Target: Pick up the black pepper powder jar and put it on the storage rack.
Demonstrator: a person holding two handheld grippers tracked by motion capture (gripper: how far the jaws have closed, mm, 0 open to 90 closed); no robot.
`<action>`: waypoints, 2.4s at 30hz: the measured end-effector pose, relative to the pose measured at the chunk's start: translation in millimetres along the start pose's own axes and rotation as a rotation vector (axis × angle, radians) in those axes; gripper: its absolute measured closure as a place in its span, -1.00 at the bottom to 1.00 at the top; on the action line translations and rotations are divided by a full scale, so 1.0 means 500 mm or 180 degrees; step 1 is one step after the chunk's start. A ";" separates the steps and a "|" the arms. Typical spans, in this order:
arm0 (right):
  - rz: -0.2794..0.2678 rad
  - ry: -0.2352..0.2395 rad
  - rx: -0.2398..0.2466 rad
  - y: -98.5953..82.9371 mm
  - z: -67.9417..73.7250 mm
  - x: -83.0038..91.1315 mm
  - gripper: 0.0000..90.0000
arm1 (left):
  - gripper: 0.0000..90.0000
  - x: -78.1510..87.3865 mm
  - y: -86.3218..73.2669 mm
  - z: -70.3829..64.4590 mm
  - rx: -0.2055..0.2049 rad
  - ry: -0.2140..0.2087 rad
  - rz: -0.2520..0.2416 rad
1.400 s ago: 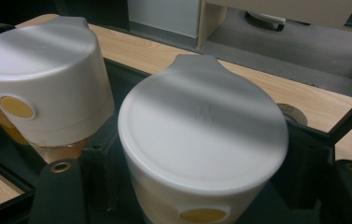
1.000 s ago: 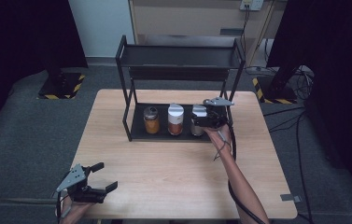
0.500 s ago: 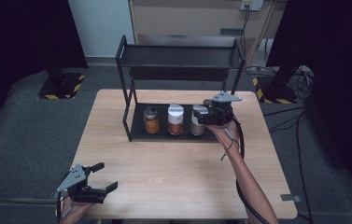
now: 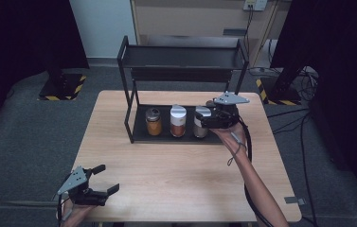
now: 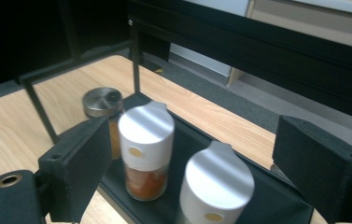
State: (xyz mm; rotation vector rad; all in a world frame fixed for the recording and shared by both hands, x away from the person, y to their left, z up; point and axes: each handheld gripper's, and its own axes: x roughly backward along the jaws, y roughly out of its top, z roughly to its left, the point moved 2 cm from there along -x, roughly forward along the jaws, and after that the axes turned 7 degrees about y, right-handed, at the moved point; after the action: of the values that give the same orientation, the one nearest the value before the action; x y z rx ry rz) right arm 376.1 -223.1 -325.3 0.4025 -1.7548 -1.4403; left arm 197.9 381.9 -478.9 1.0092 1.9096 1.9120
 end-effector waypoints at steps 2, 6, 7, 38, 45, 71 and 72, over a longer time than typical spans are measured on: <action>-0.0026 0.0025 0.0037 0.001 0.006 0.006 -0.73 | -0.96 0.001 0.000 0.000 -0.0001 0.0004 -0.0007; -0.0065 0.0097 0.0058 0.001 0.016 0.019 -0.74 | -0.95 0.000 -0.002 0.002 0.0023 0.0007 -0.0016; -0.0066 0.0122 0.0066 0.000 0.018 0.024 -0.74 | -0.95 0.000 -0.002 0.002 0.0020 0.0006 -0.0017; -0.0196 0.0258 0.0069 -0.088 0.040 0.134 -0.76 | -0.96 -0.006 0.000 0.002 -0.0015 -0.0005 0.0014; -0.0230 0.0228 0.0040 -0.109 0.052 0.184 -0.76 | -0.96 -0.003 0.000 0.000 -0.0033 -0.0011 0.0001; -0.0277 -0.0038 -0.0305 -0.261 0.086 0.351 -0.78 | -0.96 0.000 0.001 -0.002 -0.0038 -0.0010 -0.0021; -0.0283 -0.0046 -0.0313 -0.268 0.086 0.354 -0.78 | -0.96 0.000 0.000 -0.002 -0.0038 -0.0009 -0.0024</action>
State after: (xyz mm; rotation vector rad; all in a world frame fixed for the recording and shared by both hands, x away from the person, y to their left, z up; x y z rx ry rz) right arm 202.0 -355.5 -382.3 0.4234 -1.6882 -1.5889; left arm 197.5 381.1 -478.6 0.9992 1.8953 1.9146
